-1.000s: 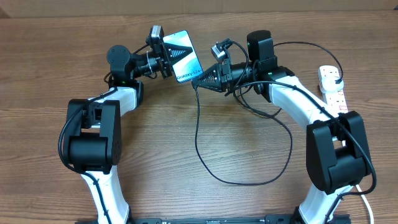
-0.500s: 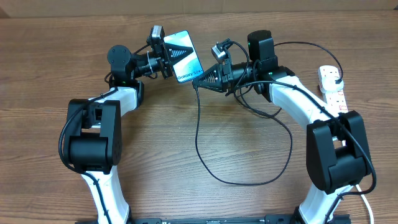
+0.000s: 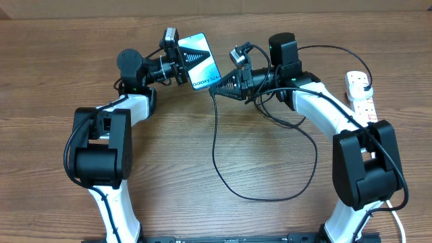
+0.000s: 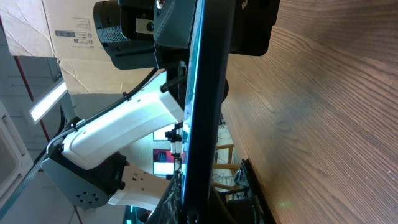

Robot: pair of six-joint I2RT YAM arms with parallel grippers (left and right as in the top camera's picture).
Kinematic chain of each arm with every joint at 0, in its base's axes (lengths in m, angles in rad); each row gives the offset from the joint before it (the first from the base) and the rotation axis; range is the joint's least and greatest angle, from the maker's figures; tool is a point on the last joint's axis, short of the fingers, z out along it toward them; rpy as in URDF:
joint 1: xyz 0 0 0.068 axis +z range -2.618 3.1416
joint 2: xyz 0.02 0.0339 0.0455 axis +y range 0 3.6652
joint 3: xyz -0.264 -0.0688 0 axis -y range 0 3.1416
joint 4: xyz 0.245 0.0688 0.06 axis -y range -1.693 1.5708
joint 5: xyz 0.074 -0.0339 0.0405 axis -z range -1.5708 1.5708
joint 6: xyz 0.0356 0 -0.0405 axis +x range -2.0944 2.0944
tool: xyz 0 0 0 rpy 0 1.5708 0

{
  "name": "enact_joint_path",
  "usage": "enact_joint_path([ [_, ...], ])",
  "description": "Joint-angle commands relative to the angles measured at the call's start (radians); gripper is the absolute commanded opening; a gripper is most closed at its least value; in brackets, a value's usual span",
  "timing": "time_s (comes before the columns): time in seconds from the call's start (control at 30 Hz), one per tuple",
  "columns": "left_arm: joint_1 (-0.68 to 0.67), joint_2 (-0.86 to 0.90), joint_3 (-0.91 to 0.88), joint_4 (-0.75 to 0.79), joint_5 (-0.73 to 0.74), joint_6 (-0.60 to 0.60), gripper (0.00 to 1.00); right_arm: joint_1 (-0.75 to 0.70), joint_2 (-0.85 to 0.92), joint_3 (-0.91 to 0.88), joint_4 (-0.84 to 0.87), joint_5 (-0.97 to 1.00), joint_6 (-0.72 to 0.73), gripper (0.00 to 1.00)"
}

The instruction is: Plug charger to phone and switch on socket

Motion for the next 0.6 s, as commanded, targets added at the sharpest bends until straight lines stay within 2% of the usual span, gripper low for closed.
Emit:
enact_joint_path([
  [0.0,-0.033,-0.018,0.001,0.009,0.056,0.040,0.04,0.009,-0.006,0.019,0.022,-0.010,0.000,0.04],
  [0.57,0.032,-0.018,0.001,-0.019,0.027,0.040,0.04,0.022,-0.006,0.019,0.022,-0.013,-0.001,0.04],
])
